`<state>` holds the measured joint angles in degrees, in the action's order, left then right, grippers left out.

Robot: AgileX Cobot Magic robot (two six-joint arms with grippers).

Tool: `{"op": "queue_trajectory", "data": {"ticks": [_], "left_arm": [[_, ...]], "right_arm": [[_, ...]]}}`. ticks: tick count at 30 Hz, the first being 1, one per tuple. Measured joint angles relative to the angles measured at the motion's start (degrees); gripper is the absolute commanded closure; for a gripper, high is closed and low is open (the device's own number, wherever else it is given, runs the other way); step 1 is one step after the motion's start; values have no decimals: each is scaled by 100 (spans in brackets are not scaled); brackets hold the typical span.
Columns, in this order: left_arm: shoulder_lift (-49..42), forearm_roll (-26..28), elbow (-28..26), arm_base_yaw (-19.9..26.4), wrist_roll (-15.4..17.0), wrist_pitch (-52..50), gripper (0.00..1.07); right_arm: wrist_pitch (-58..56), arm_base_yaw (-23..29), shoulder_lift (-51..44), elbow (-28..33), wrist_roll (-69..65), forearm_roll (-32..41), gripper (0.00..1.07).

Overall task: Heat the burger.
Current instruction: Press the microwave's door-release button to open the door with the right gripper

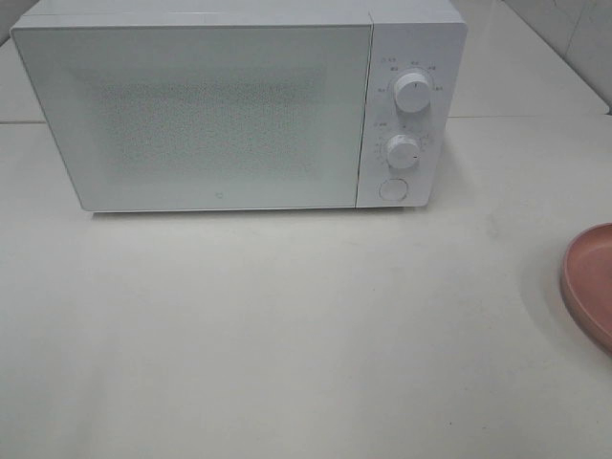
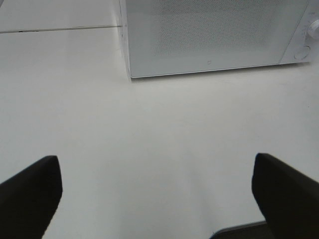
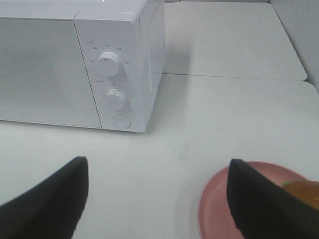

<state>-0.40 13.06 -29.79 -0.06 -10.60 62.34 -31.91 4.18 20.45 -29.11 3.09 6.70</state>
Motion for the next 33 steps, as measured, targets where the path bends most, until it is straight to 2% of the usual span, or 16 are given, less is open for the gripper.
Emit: {"op": "queue_trajectory", "data": {"ticks": [18, 33], "left_arm": [[0, 0, 0, 0, 0, -17, 11], [0, 0, 0, 0, 0, -17, 11]], "right_arm": [[1358, 0, 1438, 115, 0, 17, 32], [2790, 0, 3031, 115, -6, 17, 32]]}}
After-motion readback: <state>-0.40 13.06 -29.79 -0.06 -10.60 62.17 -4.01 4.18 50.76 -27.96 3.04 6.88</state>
